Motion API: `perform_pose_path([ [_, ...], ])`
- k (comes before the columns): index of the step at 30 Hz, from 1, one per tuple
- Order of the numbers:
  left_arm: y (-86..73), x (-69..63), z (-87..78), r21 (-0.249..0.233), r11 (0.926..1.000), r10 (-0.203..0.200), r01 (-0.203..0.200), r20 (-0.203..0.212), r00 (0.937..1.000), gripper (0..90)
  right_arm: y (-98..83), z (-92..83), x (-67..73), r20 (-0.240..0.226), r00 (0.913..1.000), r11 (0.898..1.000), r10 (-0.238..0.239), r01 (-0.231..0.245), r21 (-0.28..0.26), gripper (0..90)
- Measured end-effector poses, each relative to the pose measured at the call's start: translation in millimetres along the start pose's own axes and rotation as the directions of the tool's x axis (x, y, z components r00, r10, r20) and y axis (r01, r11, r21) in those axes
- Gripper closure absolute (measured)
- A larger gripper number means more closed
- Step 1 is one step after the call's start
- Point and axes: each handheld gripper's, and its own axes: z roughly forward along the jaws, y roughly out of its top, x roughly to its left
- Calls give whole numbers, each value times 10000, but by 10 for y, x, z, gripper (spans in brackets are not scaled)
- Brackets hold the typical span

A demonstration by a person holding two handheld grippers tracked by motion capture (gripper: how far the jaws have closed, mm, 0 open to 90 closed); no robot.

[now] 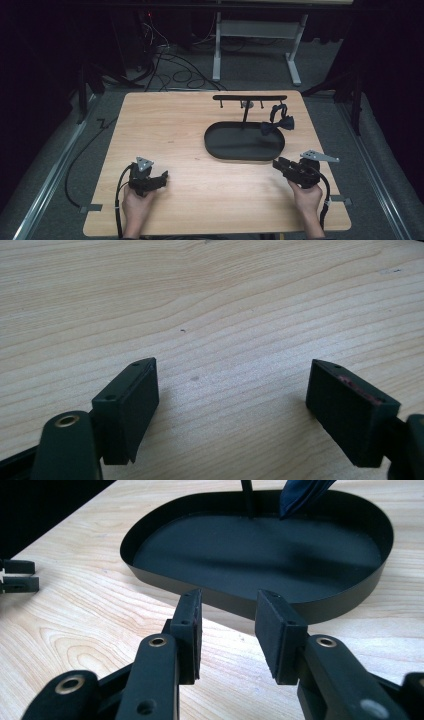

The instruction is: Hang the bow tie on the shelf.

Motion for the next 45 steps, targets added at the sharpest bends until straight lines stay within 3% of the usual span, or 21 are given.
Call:
perform_pose_path([
  [16,0,0,0,1,10000,-1,1,-1,10000,215,-95,189,21,28,10000,9986,66,-68,534,645],
  [34,0,1,-1,18,10000,18,-18,3,10000,215,-191,415,92,372,9986,9911,-366,315,1292,634],
  [45,0,1,-1,17,10000,17,-17,4,10000,215,-236,503,151,897,9912,9840,-979,829,1575,590],
])
